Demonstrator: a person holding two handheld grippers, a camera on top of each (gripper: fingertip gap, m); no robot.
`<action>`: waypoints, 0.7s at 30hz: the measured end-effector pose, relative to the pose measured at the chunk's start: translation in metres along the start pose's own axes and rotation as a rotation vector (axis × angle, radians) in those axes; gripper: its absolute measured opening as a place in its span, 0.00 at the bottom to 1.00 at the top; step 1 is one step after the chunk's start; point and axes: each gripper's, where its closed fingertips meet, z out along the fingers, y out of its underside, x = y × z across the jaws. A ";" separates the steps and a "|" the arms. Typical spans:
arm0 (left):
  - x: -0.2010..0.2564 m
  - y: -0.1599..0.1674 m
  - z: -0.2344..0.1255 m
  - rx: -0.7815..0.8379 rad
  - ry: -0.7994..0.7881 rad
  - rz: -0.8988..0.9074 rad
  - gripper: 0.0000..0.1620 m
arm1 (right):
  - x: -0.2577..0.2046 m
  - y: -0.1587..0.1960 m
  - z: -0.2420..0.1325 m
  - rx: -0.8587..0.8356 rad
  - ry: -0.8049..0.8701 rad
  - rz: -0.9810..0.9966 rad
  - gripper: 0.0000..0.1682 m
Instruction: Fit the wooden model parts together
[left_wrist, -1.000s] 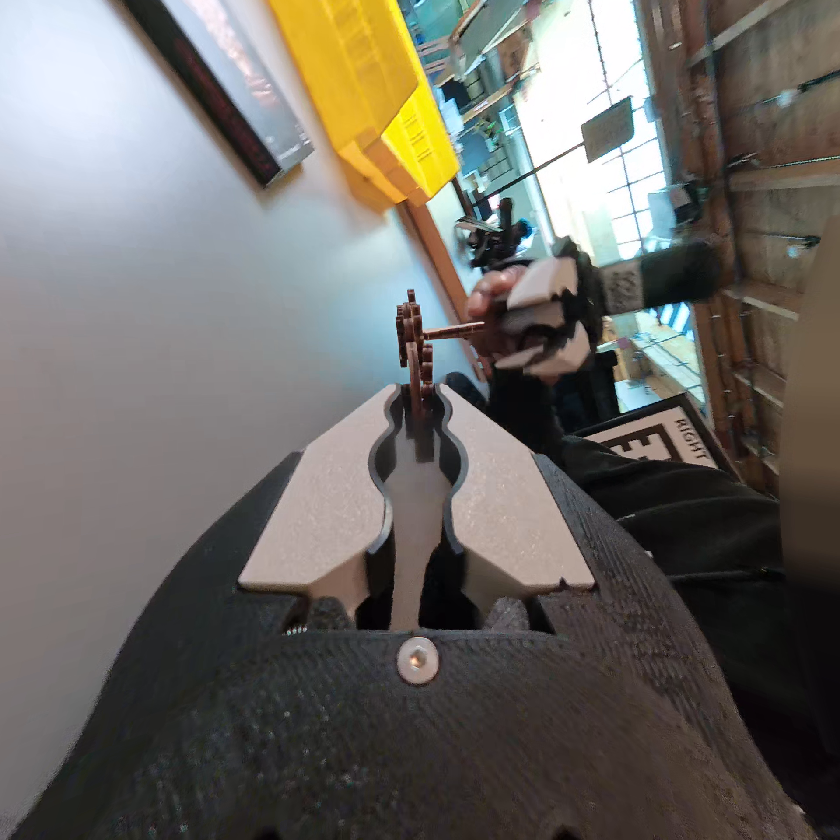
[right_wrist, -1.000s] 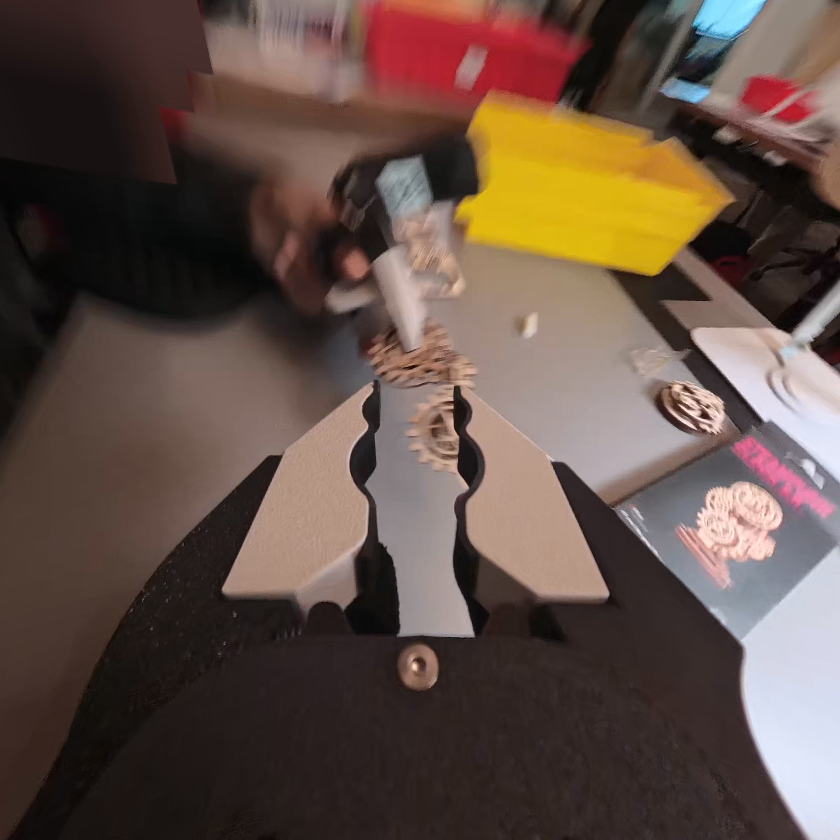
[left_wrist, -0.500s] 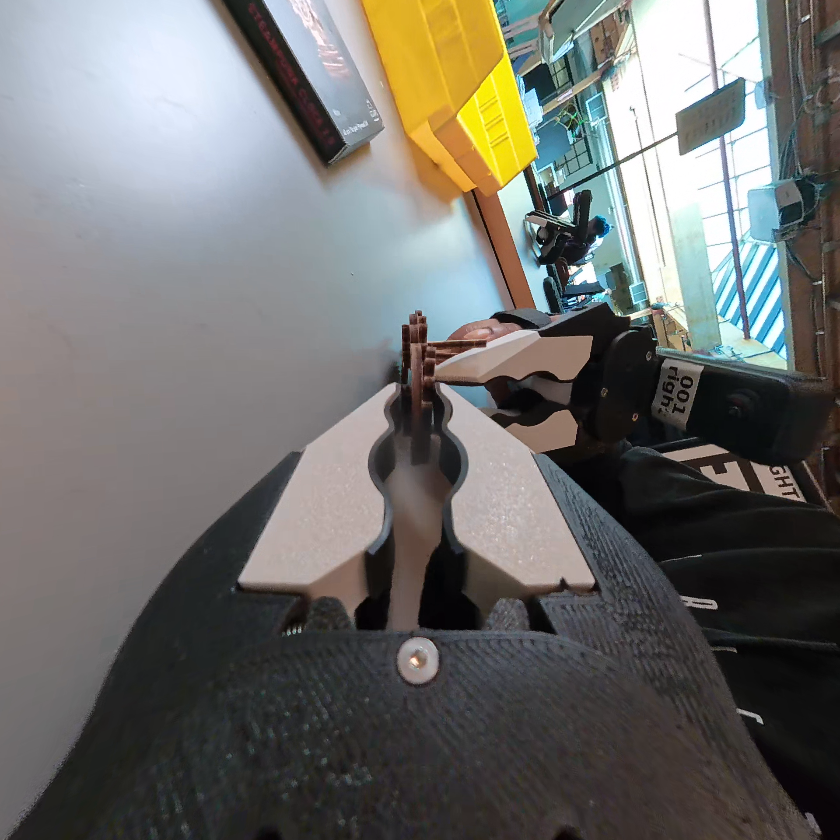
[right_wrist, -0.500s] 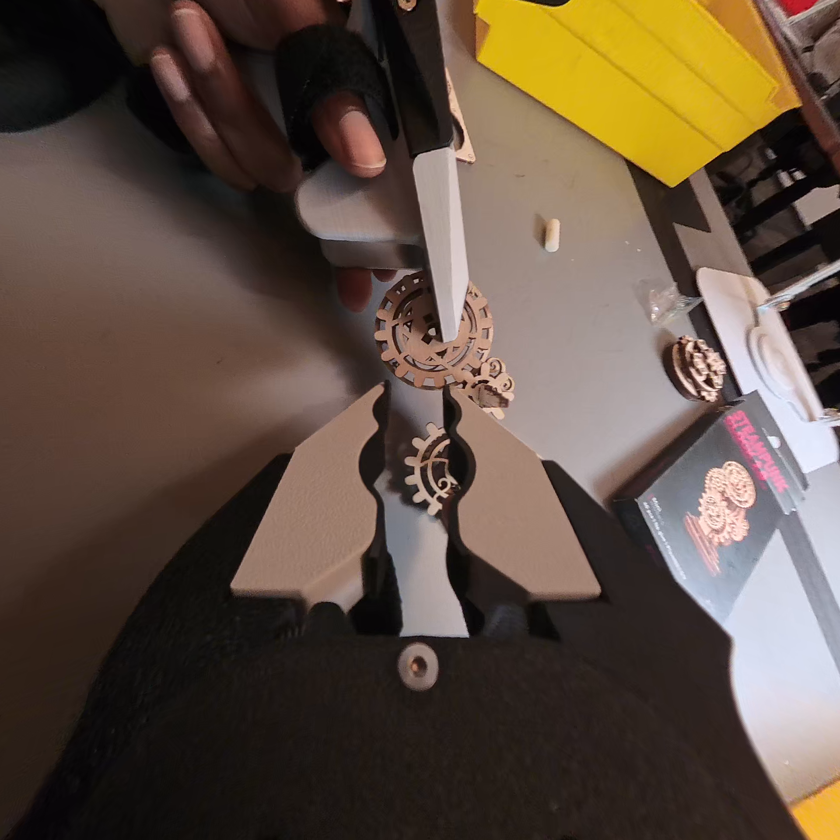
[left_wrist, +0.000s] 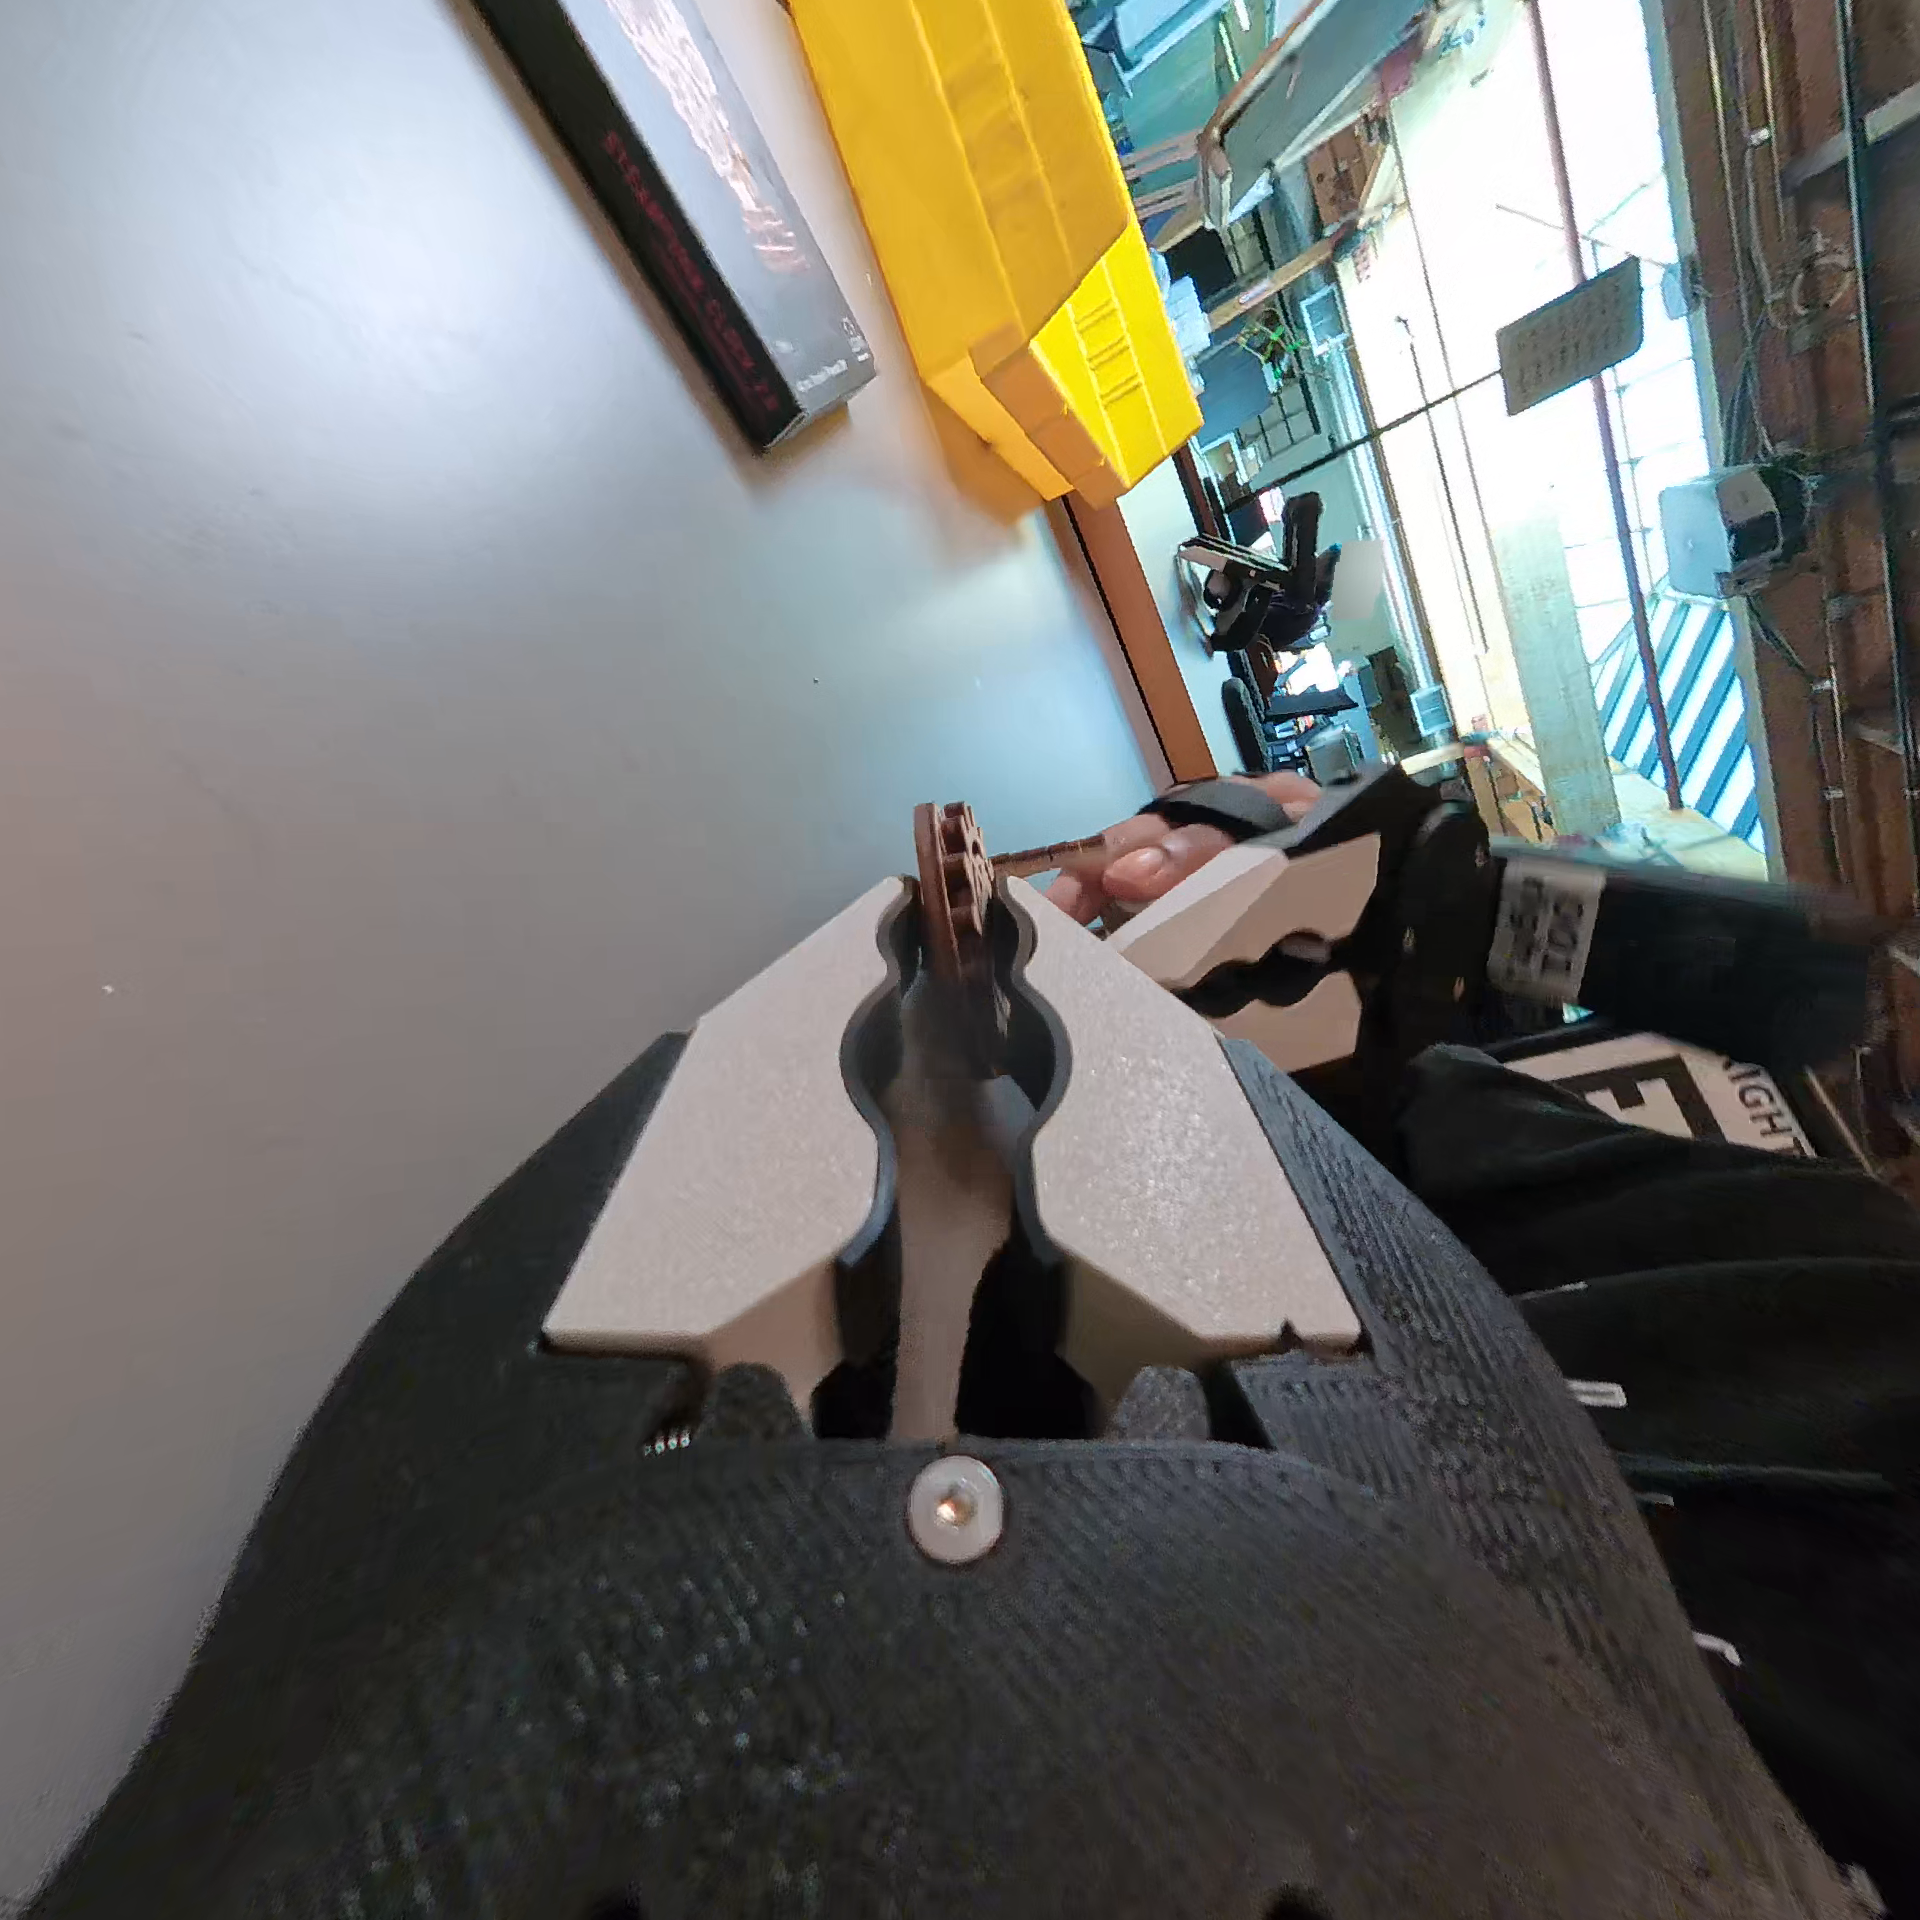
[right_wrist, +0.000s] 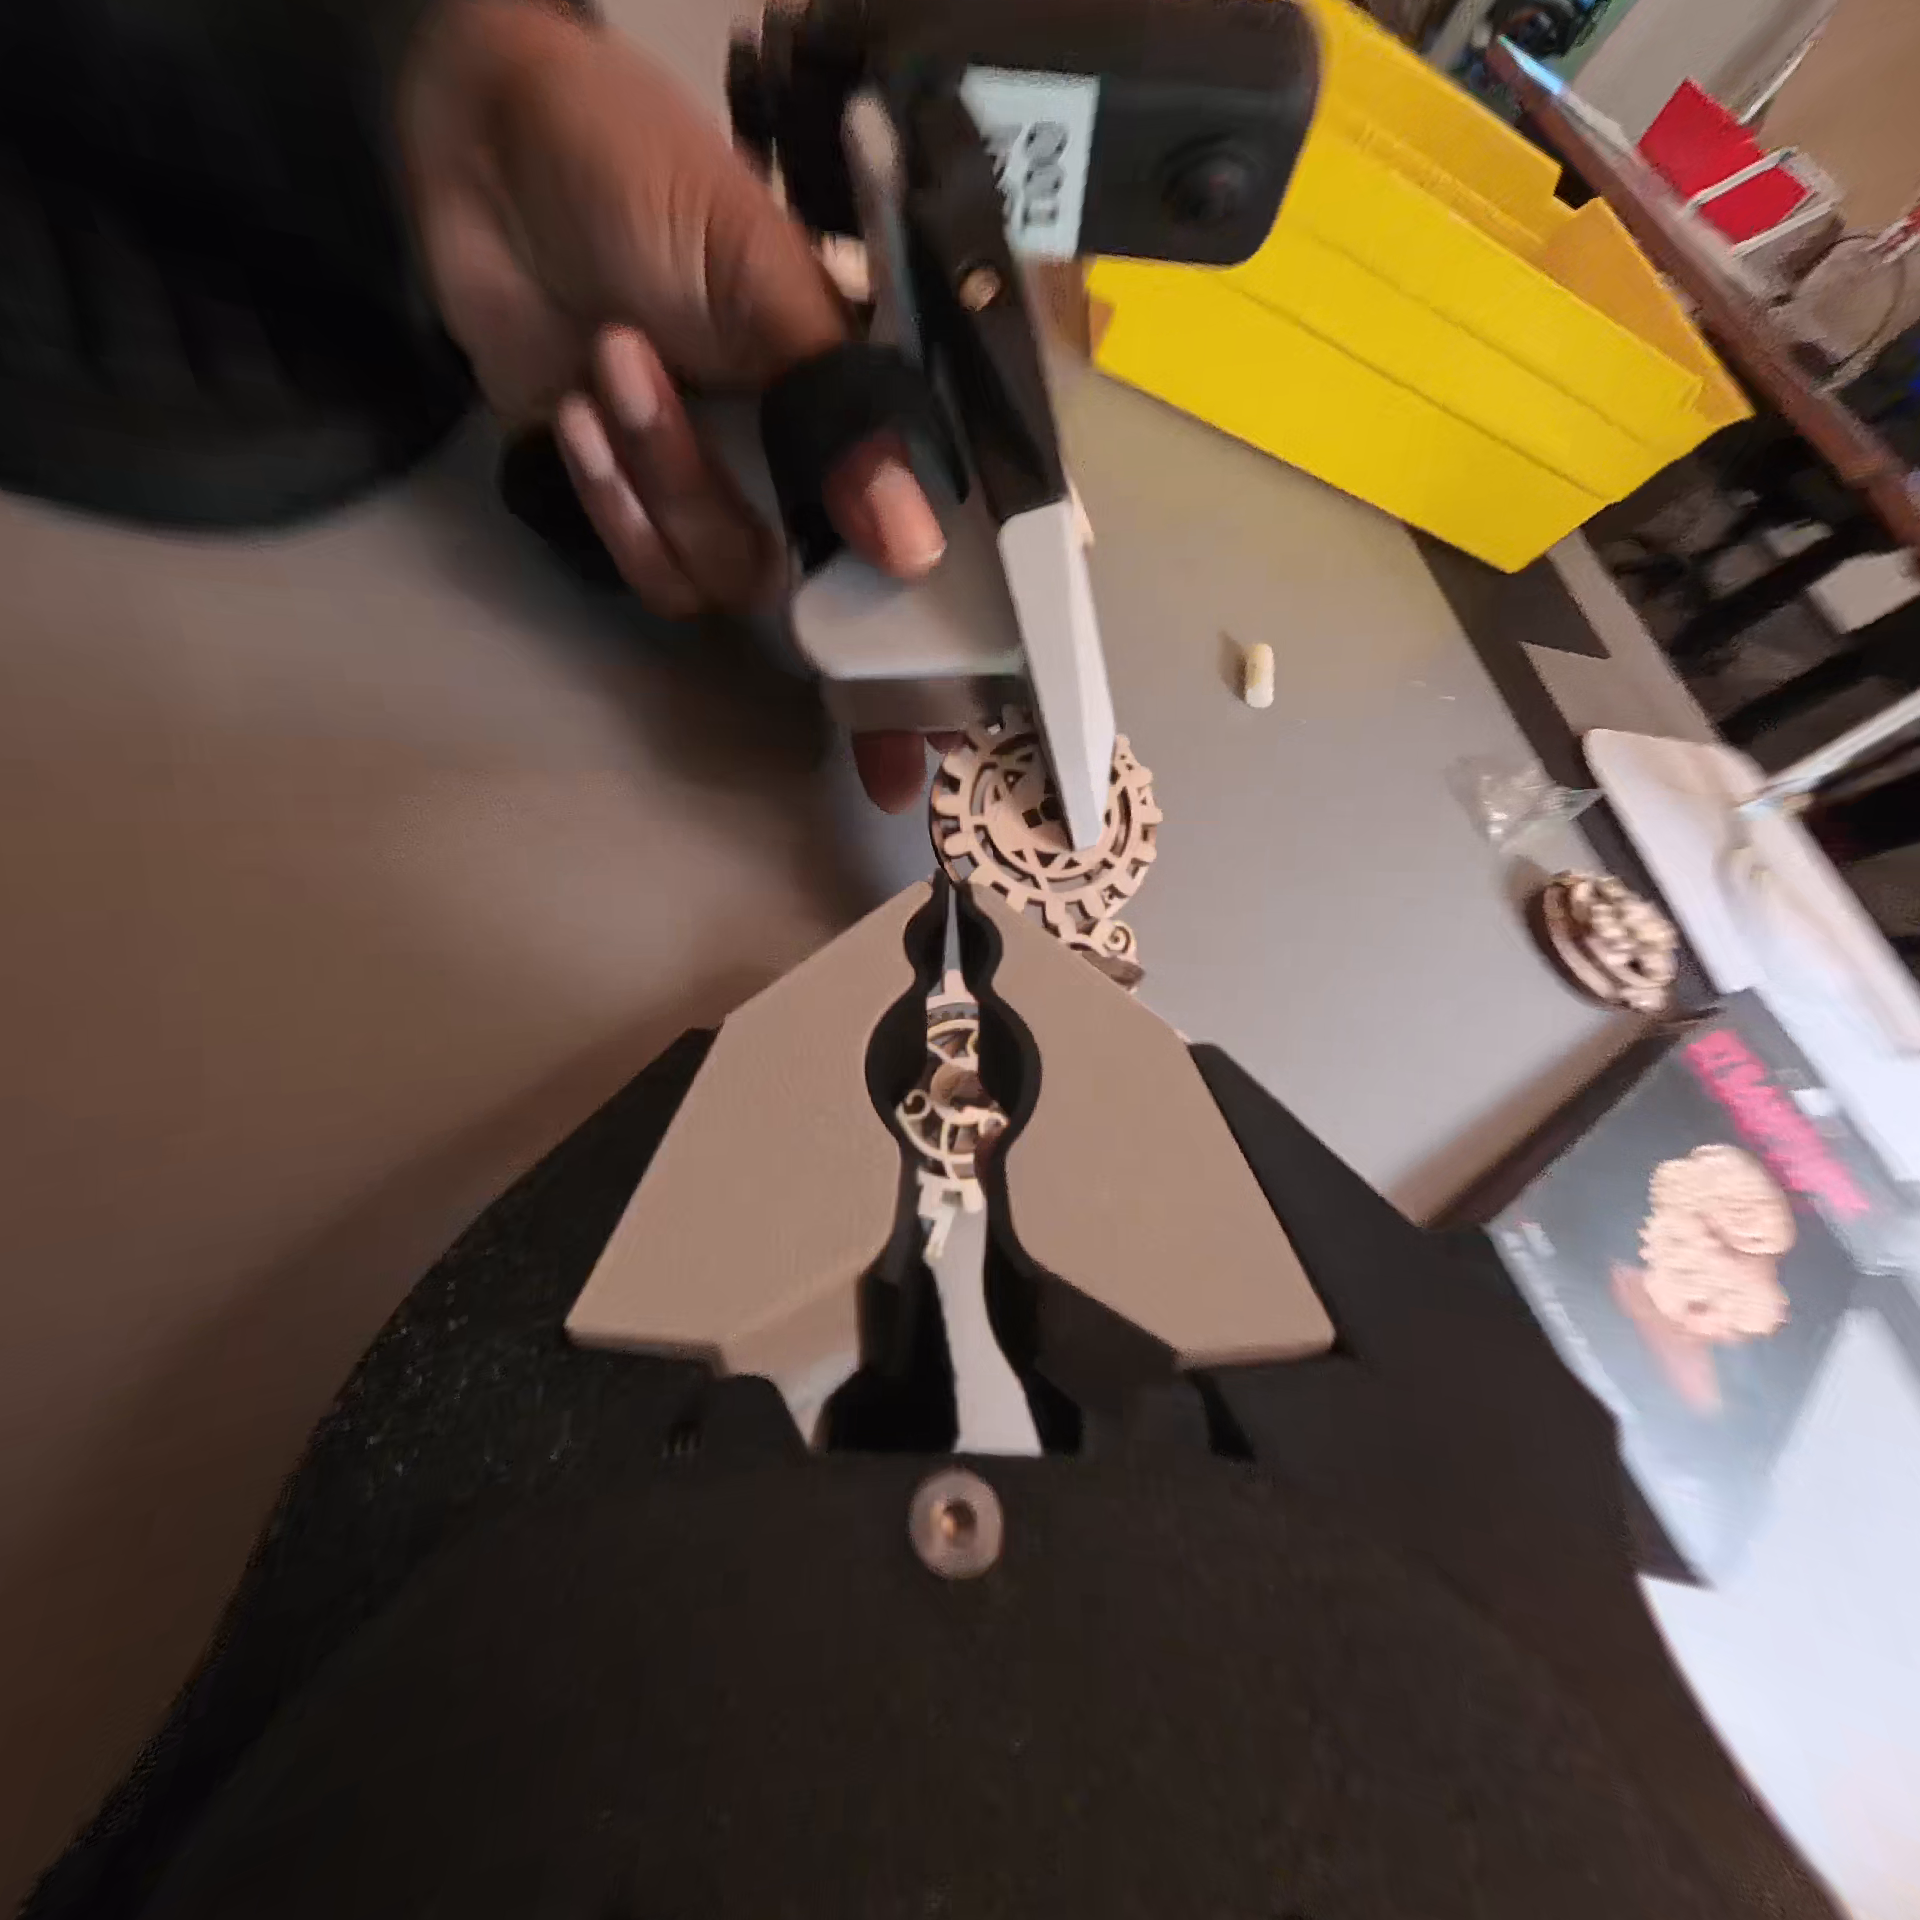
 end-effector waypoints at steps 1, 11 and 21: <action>0.004 -0.002 -0.002 0.003 0.021 0.026 0.07 | 0.002 -0.006 -0.007 0.042 -0.049 0.107 0.03; 0.055 0.024 -0.008 -0.212 0.258 0.329 0.07 | -0.003 -0.011 -0.035 0.198 -0.569 0.724 0.31; 0.067 0.042 -0.014 -0.314 0.323 0.401 0.07 | -0.015 -0.019 -0.030 0.192 -0.700 0.887 0.21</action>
